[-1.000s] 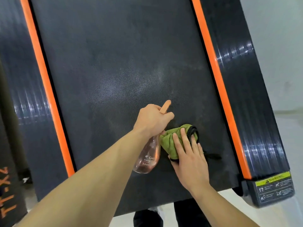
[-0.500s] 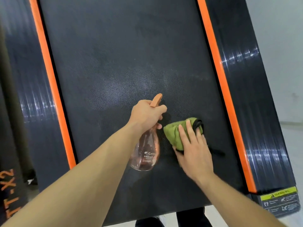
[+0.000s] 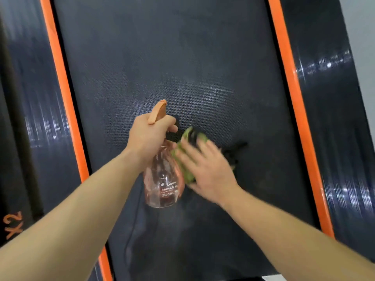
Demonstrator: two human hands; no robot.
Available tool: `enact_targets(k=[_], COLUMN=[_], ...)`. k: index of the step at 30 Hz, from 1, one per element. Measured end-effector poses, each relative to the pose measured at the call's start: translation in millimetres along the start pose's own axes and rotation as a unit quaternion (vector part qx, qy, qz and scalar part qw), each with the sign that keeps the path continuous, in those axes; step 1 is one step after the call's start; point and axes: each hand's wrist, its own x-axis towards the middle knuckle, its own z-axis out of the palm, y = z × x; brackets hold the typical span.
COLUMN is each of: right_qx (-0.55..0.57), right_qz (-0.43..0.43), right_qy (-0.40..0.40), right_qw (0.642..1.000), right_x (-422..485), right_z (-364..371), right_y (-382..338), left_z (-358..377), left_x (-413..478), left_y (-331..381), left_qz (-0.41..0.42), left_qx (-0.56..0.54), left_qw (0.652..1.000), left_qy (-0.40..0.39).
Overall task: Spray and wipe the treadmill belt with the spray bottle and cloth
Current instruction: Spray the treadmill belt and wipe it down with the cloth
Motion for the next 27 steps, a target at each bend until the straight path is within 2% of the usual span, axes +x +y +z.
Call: enact_targets(k=[2, 4, 6, 8, 9, 12, 15, 17, 18, 22, 24, 27], right_qx=[-0.011, -0.044, -0.058, -0.04, -0.025, -0.009, -0.006, 0.002, 0.005, -0.011, -0.009, 0.01], right_qz=[-0.075, -0.074, 0.038, 0.17, 0.209, 0.225, 0.12, 0.061, 0.076, 0.222, 0.243, 0.282], right_qy=[-0.033, -0.04, 0.011, 0.067, 0.081, 0.099, 0.031, -0.002, 0.01, 0.056, 0.079, 0.072], right_qw=[0.997, 0.995, 0.998, 0.982, 0.974, 0.969, 0.992, 0.998, 0.997, 0.973, 0.967, 0.957], right_x=[-20.7, 12.7, 69.4, 109.0, 110.8, 45.9, -64.9, -70.6, -47.0, 58.8, 43.1, -64.3], right_z=[3.7, -2.6, -20.2, -39.6, -42.7, -26.8, -4.7, -5.9, -9.6, -42.8, -40.4, -14.9], right_y=[10.5, 47.2, 92.1, 129.0, 136.0, 107.2, 52.6, 66.4, 84.2, 147.8, 145.4, 74.4], left_z=[3.4, 9.2, 16.1, 22.5, 25.1, 30.4, 35.1, 40.7, 45.1, 61.2, 63.6, 61.3], left_x=[1.6, 4.9, 7.5, 8.2, 7.9, 0.5, -10.6, -15.1, -16.6, -20.8, -24.3, -35.3], left_y=[5.9, 7.8, 6.6, 3.6, 2.2, -0.4, -4.7, -10.8, -15.0, -31.6, -35.4, -36.1], left_qz=[-0.01, -0.009, -0.005, -0.003, -0.003, -0.009, -0.02, -0.026, -0.027, -0.01, -0.009, -0.022], left_qx=[-0.007, -0.005, 0.01, 0.016, 0.015, 0.018, 0.02, 0.015, 0.013, 0.027, 0.036, 0.03], left_qw=[1.0, 1.0, 0.999, 0.998, 0.998, 0.998, 0.997, 0.996, 0.995, 0.993, 0.993, 0.992], left_qy=[-0.011, -0.023, -0.044, -0.057, -0.058, -0.063, -0.072, -0.086, -0.093, -0.114, -0.115, -0.118])
